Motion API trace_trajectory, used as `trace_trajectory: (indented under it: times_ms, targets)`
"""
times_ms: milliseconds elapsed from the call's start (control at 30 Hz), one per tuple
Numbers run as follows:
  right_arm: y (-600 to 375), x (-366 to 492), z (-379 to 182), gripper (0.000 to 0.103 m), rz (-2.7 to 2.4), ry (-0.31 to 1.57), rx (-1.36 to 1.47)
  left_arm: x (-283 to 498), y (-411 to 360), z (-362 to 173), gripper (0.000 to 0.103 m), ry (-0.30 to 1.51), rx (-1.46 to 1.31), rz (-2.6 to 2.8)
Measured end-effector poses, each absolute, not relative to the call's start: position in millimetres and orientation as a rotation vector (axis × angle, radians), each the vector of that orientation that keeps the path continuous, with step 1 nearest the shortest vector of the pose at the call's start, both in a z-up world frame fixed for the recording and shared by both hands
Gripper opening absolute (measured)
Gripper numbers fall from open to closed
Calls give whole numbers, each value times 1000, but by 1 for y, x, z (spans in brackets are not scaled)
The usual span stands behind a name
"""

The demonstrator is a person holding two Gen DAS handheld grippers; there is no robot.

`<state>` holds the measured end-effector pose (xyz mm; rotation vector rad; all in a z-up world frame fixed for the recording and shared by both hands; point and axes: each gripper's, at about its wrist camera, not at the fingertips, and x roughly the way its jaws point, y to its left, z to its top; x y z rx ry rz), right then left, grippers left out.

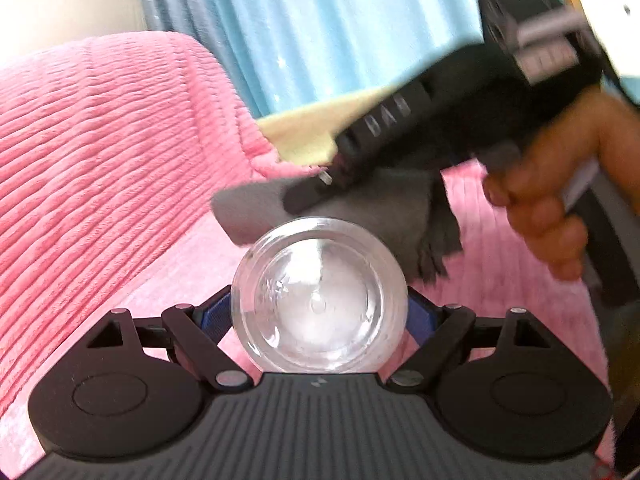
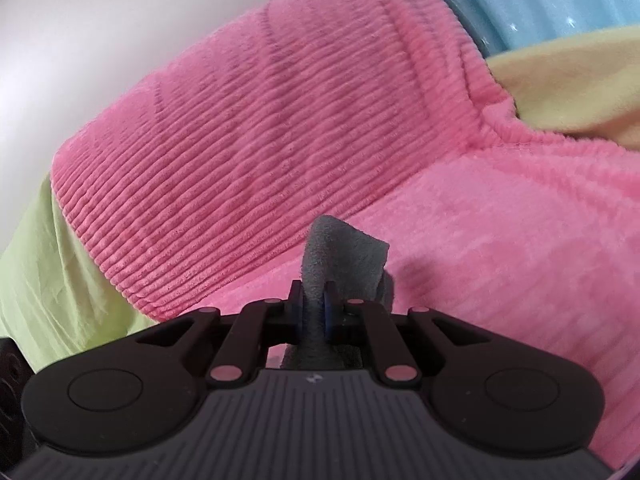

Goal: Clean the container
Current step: 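Wipe the jar's rim with the cloth in the right gripper, then sweep the grey cloth across the jar's open rim with the right gripper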

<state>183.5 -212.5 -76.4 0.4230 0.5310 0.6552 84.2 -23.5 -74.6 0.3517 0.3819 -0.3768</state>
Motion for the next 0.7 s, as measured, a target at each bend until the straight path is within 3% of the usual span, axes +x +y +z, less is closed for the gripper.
trace_trajectory:
  times_ms: [267, 533, 700]
  targets:
    - [-210, 187, -82, 8, 641, 578, 419, 66, -16, -75, 85, 395, 288, -356]
    - [-210, 192, -84, 8, 581, 637, 368, 107, -12, -78, 86, 396, 233, -309]
    - [-216, 177, -65, 8, 585, 542, 344, 99, 3, -68, 85, 386, 227, -280]
